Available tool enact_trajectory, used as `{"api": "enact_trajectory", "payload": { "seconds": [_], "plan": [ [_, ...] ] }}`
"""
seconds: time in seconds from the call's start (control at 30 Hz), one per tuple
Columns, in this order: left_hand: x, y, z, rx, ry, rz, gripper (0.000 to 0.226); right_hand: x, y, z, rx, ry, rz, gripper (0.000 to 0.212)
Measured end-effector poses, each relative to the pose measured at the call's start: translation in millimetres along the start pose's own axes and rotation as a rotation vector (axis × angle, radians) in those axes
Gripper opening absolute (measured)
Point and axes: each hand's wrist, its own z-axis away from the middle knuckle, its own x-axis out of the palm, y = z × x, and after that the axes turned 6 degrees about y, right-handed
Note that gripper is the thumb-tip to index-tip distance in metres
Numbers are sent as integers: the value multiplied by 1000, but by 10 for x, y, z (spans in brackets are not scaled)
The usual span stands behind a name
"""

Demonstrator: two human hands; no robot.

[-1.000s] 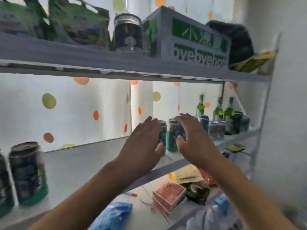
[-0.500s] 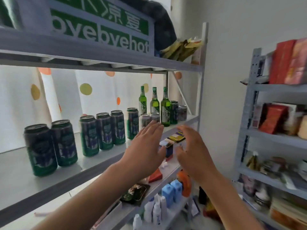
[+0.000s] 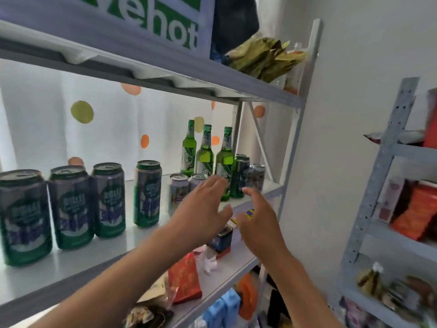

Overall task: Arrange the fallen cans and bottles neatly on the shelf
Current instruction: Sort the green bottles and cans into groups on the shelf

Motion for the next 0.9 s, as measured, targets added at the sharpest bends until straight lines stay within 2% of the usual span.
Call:
{"api": "enact_trajectory", "payload": {
  "seconds": [0.23,0.37,0.67,0.77,0.9],
  "plan": [
    [182,-322,-847,-159,38,-23,57,327,309,-982,-64,-50,-54,57],
    [271,-430,-1177,-279,28,-20,44,442,386,-1375,-91,-61,-78,56],
    [486,-654,-1796,-522,138,163,41,622,338,-2249,-147,30,-261,59],
    [579,-695,-2003,-577,172,115,53,678,341,-2496,-128,40,-312,61],
    [663,-755,-2353,-683,222,100,65,770,368,-2777,-94,-37,-426,65]
  ]
}}
